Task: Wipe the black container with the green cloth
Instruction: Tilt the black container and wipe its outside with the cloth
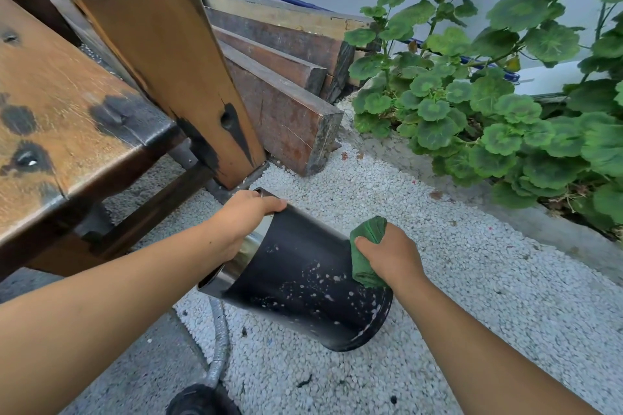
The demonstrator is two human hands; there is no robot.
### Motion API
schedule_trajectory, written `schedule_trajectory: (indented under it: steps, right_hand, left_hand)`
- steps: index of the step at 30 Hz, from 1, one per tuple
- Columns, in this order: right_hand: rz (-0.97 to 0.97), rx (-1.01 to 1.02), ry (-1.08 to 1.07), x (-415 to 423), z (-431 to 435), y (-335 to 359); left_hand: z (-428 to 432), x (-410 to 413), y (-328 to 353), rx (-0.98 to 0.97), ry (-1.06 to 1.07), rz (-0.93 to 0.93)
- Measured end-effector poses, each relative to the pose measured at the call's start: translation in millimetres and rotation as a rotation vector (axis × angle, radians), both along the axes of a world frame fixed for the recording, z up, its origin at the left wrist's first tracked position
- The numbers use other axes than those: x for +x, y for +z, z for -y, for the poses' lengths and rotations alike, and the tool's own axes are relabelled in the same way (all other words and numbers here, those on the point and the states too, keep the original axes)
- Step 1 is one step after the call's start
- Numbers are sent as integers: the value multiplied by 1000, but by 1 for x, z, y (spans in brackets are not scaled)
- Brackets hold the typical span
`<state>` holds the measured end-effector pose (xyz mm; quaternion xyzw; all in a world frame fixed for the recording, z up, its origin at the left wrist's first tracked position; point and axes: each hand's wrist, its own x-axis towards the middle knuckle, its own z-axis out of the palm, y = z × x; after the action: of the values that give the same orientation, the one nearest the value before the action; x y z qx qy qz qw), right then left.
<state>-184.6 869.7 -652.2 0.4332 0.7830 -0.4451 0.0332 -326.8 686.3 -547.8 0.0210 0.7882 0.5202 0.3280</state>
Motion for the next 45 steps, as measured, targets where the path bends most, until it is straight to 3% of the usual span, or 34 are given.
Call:
schedule_trajectory:
  steps: [4,7,12,16,18,22,29,31,35,39,43,45]
  right_hand:
    - [12,15,-25,9,-2,-5]
    - [-115,-44,-143,14,2,-8]
    - [-365,-468,-481,32,18,-1]
    - [-418,-732,-566,42,28,7]
    - [-418,-781,-574,42,30,11]
    - [-423,-803,-567,37,29,20]
    - [-427,-846,-579,26,1,31]
    - [-445,-840,-571,24,-5,30]
    - [-439,-718,-545,21,-2,27]
    - [-462,-307,-289,4,15,47]
    - [-543,-394,-129,-16,53,73]
    - [-530,-318,-72,-21,71,76]
  left_hand:
    - [7,-8,-4,-33,-10,-7]
    - [12,-17,-3,-92,-16,0]
    - [33,-28,6,-128,8,112]
    - [67,-33,6,-61,-258,286]
    - [74,-25,5,-115,-432,228]
    - [68,-12,1,-118,-250,59]
    - [39,-5,3,-131,54,208]
    - [34,-4,-1,-123,60,244]
    - [27,-2,-5,-109,35,142]
    - [6,4,-3,-189,35,92]
    - [-12,16,-9,-235,28,-55]
    - [-21,22,-9,-210,4,-126]
